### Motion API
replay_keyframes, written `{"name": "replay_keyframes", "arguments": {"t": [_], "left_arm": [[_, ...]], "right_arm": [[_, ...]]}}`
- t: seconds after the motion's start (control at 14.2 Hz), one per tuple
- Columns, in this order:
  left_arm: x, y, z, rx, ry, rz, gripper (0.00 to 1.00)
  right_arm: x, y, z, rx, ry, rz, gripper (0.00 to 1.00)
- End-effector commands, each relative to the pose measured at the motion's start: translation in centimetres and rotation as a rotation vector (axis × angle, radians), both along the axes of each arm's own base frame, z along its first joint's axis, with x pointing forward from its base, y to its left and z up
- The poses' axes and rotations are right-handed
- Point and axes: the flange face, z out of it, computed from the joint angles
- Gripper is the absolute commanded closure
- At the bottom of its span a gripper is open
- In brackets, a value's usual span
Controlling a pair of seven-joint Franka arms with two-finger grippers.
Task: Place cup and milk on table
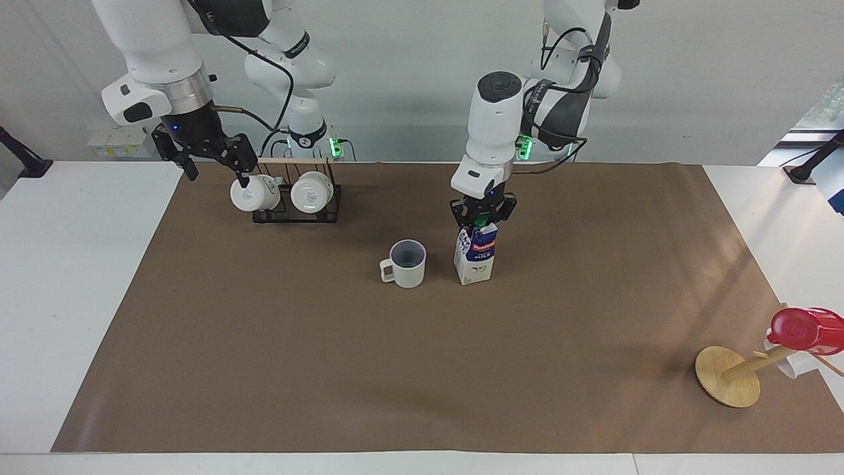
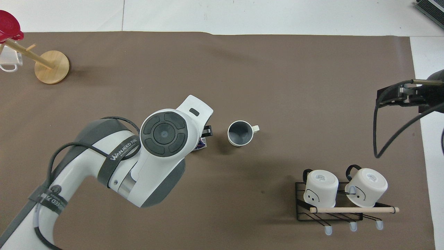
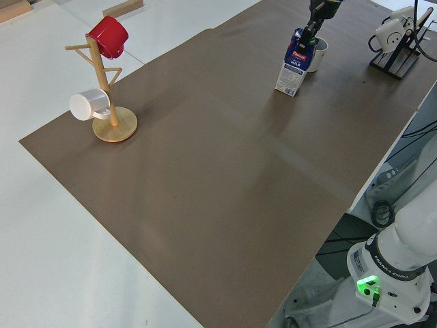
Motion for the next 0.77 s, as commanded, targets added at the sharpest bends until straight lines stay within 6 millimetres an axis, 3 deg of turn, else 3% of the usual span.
{"name": "replay_keyframes", "arguments": {"t": [0.0, 0.14, 0.49, 0.7], "left_arm": [[0.2, 0.2, 0.6, 0.027, -0.016, -0.032, 0.00], [0.4, 1.7, 2.7, 0.031, -0.022, -0.058, 0.00], [1.9, 9.9, 10.5, 0.020, 0.067, -0.109, 0.00], [2.9, 14.5, 13.4, 0.040, 0.127, -0.139, 0.00]], "right_arm": [[0.0, -0.2, 0.1, 0.018, 0.011, 0.009, 0.00], [0.0, -0.2, 0.1, 0.018, 0.011, 0.009, 0.00], [0.0, -0.2, 0.1, 0.018, 0.011, 0.009, 0.00], [0.0, -0.2, 0.1, 0.018, 0.011, 0.009, 0.00]]}}
